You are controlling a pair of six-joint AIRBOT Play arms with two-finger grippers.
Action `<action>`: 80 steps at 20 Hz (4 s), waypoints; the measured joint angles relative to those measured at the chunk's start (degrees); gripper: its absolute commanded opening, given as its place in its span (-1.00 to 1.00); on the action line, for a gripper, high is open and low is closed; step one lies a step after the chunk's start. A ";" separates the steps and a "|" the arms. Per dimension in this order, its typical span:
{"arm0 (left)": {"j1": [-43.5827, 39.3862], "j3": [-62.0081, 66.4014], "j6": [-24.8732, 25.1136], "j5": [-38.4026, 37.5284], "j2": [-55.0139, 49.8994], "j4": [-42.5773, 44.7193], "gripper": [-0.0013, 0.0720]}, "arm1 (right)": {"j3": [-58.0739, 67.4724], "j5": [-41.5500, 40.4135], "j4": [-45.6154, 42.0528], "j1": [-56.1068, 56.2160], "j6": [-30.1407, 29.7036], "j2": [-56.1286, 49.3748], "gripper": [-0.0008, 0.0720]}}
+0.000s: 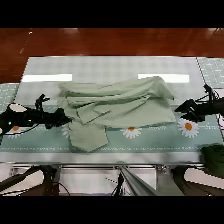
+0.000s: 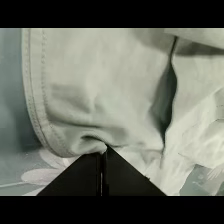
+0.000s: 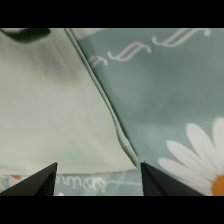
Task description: Fold the shirts.
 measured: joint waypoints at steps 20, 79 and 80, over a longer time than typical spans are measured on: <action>-0.02 30.69 1.68 -5.92 12.04 -0.31 -0.87 | 20.96 -2.08 6.88 12.41 -2.56 11.39 -0.92; -10.16 46.99 -7.26 -4.79 -19.12 19.41 -0.87 | 39.30 -18.97 -24.87 26.45 19.52 -16.31 -0.92; -9.81 47.45 -6.95 -9.88 -18.78 19.45 -0.87 | 39.30 -16.22 -25.29 26.45 18.49 -15.28 -0.92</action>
